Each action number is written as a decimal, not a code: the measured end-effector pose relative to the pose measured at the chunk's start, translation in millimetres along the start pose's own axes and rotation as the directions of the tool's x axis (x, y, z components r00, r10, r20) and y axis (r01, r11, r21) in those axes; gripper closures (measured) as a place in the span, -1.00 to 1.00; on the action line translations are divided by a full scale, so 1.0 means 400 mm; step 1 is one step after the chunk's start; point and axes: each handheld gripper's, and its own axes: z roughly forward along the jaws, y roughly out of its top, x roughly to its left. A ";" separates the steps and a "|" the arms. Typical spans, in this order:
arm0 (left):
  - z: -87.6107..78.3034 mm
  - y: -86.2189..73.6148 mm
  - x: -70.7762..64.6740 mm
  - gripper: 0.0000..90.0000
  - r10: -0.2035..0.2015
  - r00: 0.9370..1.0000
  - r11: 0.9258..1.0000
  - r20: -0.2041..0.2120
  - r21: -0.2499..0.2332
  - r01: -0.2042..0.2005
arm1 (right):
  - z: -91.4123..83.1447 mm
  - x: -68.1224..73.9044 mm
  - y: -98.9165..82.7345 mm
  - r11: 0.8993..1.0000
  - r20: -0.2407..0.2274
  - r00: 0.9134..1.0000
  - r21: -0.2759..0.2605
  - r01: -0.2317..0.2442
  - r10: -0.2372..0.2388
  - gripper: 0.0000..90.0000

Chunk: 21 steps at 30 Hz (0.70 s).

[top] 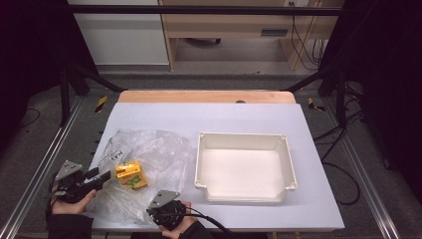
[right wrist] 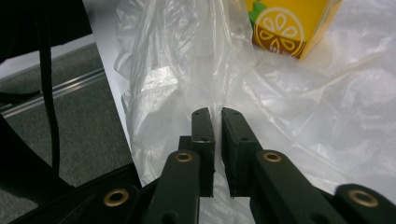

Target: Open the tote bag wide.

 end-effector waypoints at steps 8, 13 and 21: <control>-0.051 0.037 -0.012 -0.06 0.015 0.999 0.995 0.037 -0.101 -0.011 | -0.039 -0.009 0.013 0.997 0.005 1.000 -0.074 -0.007 0.007 0.68; -0.066 0.057 -0.017 0.03 0.059 0.997 0.991 0.048 -0.120 -0.053 | -0.058 -0.017 0.017 0.995 0.021 1.000 -0.102 -0.011 0.013 0.66; -0.083 0.096 -0.051 0.04 0.137 0.987 0.981 0.080 -0.151 -0.123 | -0.038 -0.014 0.011 0.997 0.014 1.000 -0.078 -0.017 0.018 0.65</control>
